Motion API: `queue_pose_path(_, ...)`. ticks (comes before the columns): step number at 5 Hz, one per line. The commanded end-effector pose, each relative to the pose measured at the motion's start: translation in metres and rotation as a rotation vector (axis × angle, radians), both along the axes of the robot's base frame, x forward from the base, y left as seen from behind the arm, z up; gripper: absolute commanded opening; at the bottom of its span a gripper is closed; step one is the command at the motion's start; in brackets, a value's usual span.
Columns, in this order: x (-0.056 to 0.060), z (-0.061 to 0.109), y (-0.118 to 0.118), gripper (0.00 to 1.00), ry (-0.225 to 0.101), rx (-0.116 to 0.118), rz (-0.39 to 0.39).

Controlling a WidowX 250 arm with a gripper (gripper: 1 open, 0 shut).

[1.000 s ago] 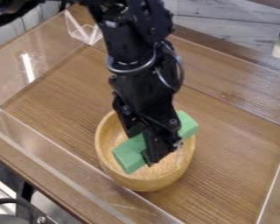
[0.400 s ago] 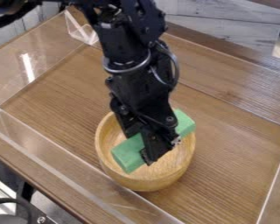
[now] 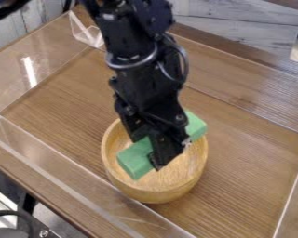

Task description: Put the green block in the brown bowl

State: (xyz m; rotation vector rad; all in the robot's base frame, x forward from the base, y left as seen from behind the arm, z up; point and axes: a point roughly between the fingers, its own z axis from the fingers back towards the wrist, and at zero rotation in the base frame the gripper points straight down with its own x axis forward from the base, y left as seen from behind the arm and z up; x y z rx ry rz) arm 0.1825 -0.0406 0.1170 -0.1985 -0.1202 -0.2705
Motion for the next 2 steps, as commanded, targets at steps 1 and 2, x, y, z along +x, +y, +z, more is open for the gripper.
queue_pose_path(1,0.013,0.0179,0.0022,0.0,-0.064,-0.009,0.022)
queue_pose_path(2,0.0164,0.0229,0.0038,0.0,-0.077,-0.013,0.035)
